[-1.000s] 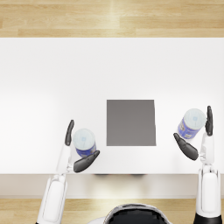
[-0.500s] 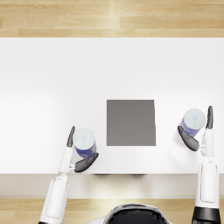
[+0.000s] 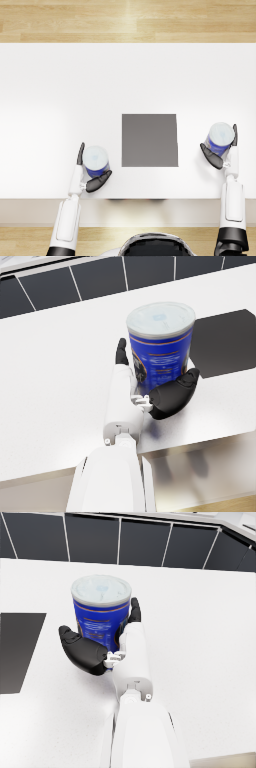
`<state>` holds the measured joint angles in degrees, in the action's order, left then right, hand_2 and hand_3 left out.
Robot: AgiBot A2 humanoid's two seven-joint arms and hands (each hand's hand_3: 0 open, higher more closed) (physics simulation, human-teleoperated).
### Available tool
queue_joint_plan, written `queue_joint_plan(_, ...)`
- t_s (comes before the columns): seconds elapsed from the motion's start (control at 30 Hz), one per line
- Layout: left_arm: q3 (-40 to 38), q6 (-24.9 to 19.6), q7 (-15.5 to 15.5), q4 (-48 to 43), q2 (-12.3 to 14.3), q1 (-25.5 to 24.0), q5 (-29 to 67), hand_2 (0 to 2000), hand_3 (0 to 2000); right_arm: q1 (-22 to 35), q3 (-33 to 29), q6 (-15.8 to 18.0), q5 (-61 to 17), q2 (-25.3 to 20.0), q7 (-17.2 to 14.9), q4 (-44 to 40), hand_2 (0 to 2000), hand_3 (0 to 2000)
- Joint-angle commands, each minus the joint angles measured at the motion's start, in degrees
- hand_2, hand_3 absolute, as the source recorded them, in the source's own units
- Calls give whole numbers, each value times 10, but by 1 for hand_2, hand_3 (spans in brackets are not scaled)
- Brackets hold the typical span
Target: Pick up the blue can on the left and place it in the middle, then pick up the blue can on the right and place it on top of the can in the middle
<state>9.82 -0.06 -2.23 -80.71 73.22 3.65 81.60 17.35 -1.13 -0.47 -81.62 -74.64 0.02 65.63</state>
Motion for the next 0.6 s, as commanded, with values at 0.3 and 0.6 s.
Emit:
queue_joint_plan(0.3,10,3,-17,-4,15,23,1,2000,1520,8,-19,29,0,-10,2,52,2000,1520)
queue_joint_plan(0.6,92,-18,19,44,120,184,0,2000,1520,-23,48,35,0,-18,4,312,2000,1520)
